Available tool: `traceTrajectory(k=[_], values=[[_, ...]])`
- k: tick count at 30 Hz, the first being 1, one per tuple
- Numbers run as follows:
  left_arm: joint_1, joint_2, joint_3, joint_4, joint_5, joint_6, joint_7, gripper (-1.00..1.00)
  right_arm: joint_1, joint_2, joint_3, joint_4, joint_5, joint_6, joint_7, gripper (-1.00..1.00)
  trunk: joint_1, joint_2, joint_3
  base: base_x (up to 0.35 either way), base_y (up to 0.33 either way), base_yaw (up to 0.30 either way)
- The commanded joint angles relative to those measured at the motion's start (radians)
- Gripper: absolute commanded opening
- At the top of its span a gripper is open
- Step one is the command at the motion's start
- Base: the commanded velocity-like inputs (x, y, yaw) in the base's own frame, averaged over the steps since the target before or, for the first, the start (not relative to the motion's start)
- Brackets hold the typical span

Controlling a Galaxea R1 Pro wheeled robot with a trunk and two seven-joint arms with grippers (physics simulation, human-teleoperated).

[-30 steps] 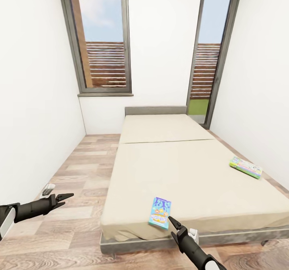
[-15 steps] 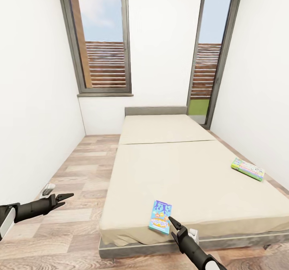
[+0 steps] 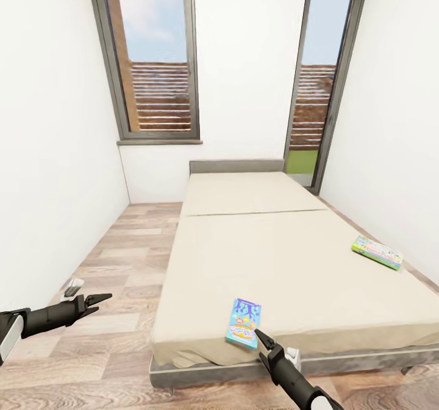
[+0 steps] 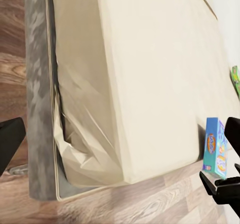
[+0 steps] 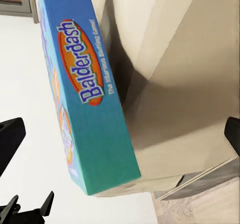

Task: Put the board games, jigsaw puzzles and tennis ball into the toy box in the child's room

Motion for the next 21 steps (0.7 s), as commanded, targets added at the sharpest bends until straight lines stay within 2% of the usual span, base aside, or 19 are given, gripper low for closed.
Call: traceTrajectory(k=[1, 3, 21], values=[[-0.001, 0.000, 0.001, 0.000, 0.003, 0.007, -0.001, 1.00, -0.001, 0.001, -0.005, 0.000, -0.004, 0.009, 0.002, 1.00, 0.004, -0.008, -0.004, 0.000, 0.000, 0.000], [-0.001, 0.000, 0.001, 0.000, 0.003, 0.007, -0.001, 1.00, -0.001, 0.001, -0.005, 0.000, -0.004, 0.009, 0.002, 1.00, 0.011, -0.022, -0.010, 0.000, 0.000, 0.000], [-0.001, 0.000, 0.000, 0.000, 0.003, 0.007, -0.001, 1.00, -0.001, 0.002, -0.002, 0.000, -0.005, 0.014, 0.002, 1.00, 0.011, -0.022, -0.010, 0.000, 0.000, 0.000]])
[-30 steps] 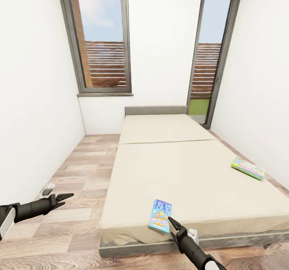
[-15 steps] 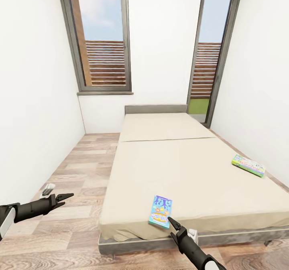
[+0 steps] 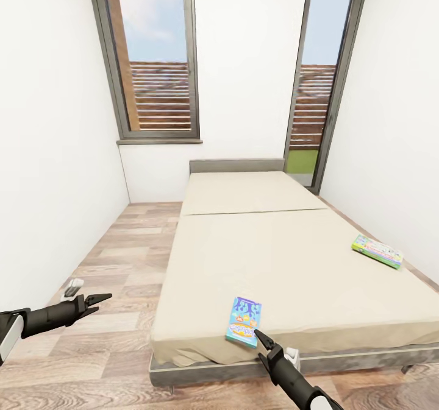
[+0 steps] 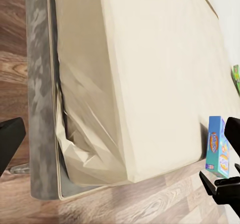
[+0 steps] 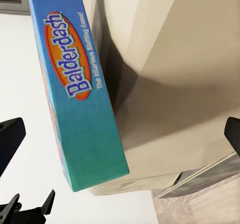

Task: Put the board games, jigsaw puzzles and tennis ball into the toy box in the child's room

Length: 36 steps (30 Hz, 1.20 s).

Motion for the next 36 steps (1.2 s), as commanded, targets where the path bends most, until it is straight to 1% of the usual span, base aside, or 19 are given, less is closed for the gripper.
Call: traceTrajectory(k=[1, 6, 15, 36], values=[[-0.001, 0.000, 0.001, 0.000, 0.003, 0.007, -0.001, 1.00, -0.001, 0.001, -0.005, 0.000, -0.004, 0.008, 0.002, 1.00, 0.000, 0.000, -0.001, 0.000, 0.000, 0.000], [-0.001, 0.001, 0.001, 0.000, 0.003, 0.007, -0.001, 1.00, -0.001, 0.001, -0.005, 0.000, -0.004, 0.009, 0.002, 1.00, 0.000, 0.000, -0.001, 0.000, 0.014, 0.000], [-0.001, 0.001, 0.001, 0.000, 0.003, 0.006, -0.001, 1.00, -0.001, 0.001, -0.005, -0.001, -0.004, 0.010, 0.002, 1.00, 0.000, 0.000, -0.001, 0.000, 0.111, 0.000], [-0.001, 0.001, 0.001, 0.000, 0.003, 0.005, -0.002, 1.00, -0.001, 0.002, -0.005, -0.001, -0.001, 0.010, 0.004, 1.00, 0.000, 0.000, -0.001, 0.000, 0.006, 0.000]])
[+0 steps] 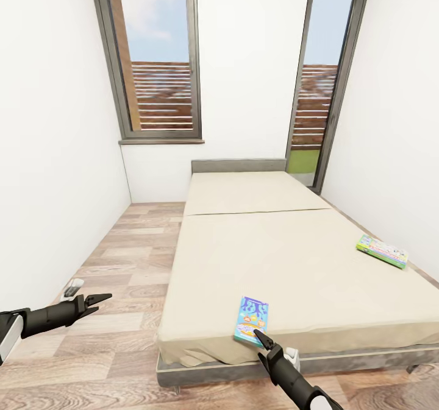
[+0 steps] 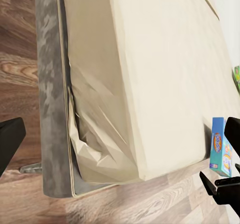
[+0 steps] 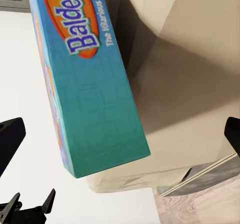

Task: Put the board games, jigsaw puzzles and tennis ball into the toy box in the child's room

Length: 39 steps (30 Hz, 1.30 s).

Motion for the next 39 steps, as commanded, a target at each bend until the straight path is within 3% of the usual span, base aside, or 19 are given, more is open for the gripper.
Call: traceTrajectory(k=[1, 39], values=[[-0.001, 0.000, 0.001, 0.000, 0.003, 0.007, -0.001, 1.00, -0.001, 0.001, -0.005, 0.000, -0.004, 0.008, 0.002, 1.00, 0.000, 0.000, -0.001, 0.000, 0.000, 0.000], [-0.001, 0.000, 0.001, 0.000, 0.003, 0.007, -0.002, 1.00, -0.001, 0.002, -0.005, 0.000, -0.004, 0.007, 0.002, 1.00, 0.000, 0.000, -0.001, -0.012, 0.000, 0.000]])
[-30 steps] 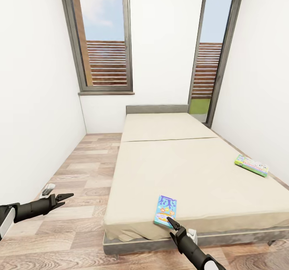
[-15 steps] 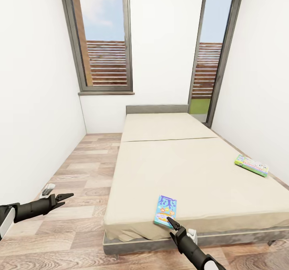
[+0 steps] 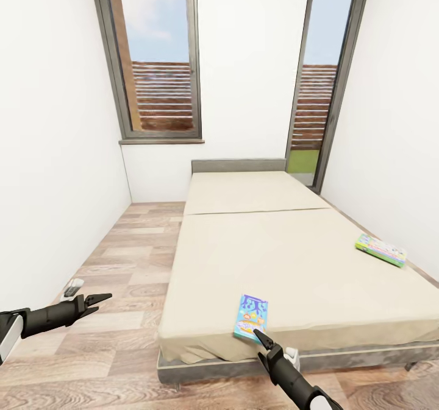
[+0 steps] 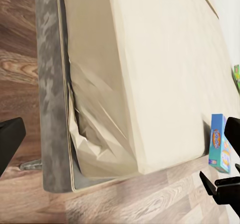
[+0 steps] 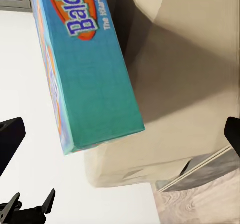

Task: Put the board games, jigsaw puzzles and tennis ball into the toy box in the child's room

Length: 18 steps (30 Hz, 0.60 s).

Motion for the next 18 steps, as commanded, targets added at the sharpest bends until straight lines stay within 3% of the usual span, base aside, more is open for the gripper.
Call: traceTrajectory(k=[1, 18], values=[[-0.001, 0.000, 0.001, 0.000, 0.003, 0.007, -0.001, 1.00, -0.001, 0.001, -0.005, 0.000, -0.004, 0.008, 0.002, 1.00, 0.000, 0.000, -0.001, -0.052, 0.000, 0.000], [-0.001, 0.000, 0.001, 0.000, 0.003, 0.007, -0.001, 1.00, -0.001, 0.001, -0.005, 0.000, -0.004, 0.008, 0.003, 1.00, 0.000, 0.000, -0.001, -0.009, 0.000, 0.000]])
